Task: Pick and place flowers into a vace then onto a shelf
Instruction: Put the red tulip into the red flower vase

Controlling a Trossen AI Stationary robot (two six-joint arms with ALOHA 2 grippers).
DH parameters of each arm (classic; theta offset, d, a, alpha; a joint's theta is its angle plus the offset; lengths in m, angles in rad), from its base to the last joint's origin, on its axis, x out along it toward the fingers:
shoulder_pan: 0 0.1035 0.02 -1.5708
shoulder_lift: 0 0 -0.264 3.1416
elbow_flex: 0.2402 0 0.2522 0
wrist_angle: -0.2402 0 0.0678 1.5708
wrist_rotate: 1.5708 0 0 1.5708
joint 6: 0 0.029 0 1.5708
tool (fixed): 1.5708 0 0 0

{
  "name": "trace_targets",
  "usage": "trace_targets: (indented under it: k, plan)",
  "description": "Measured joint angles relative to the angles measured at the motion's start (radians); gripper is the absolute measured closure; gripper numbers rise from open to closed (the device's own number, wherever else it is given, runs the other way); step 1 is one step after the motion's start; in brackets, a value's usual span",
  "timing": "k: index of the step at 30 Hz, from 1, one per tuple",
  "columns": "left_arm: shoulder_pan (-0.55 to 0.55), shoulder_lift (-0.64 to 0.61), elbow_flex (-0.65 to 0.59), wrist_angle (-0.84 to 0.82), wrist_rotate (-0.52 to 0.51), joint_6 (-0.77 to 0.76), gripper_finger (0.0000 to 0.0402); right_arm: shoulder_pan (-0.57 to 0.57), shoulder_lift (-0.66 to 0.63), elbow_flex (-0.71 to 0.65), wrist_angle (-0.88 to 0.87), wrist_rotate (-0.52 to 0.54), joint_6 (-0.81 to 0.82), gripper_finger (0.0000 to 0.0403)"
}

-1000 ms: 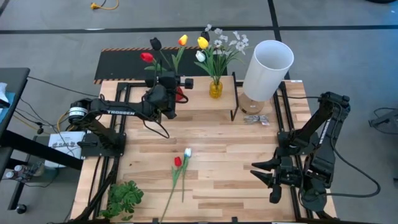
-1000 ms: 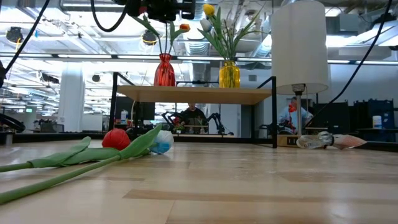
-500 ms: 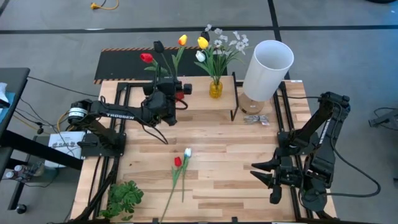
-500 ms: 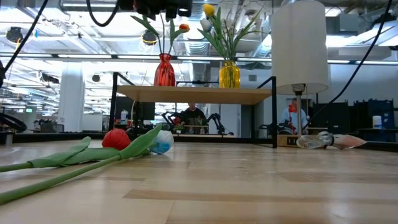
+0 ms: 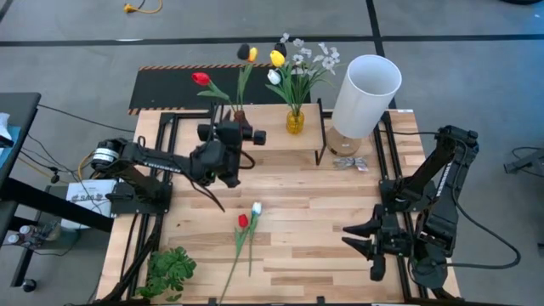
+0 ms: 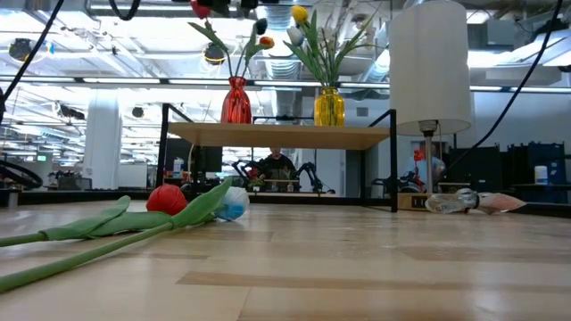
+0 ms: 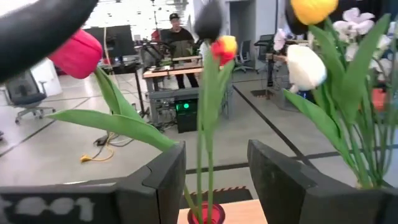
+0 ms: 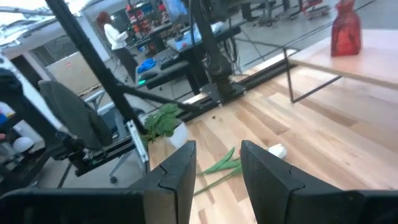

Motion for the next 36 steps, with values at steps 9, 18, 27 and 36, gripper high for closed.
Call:
trace_targets:
  k: [9,18,27,36]
  plan:
    - [-0.108,-0.015,0.001,-0.002,0.0,0.014,0.0238,0.001,0.0,0.0,0.008,-0.038,0.0,0.0285]
    - [-0.327,-0.025,0.001,-0.001,0.0,0.03,0.0246,-0.006,0.0,0.0,0.008,-0.127,0.0,0.0285]
    - [-0.634,-0.025,0.001,-0.001,0.001,0.01,0.0263,-0.042,0.0,0.0,0.008,-0.255,0.0,0.0285]
    - [-0.764,-0.025,0.001,-0.063,0.484,-0.269,0.0288,-0.091,0.0,0.0,0.003,-0.356,-0.035,0.0285]
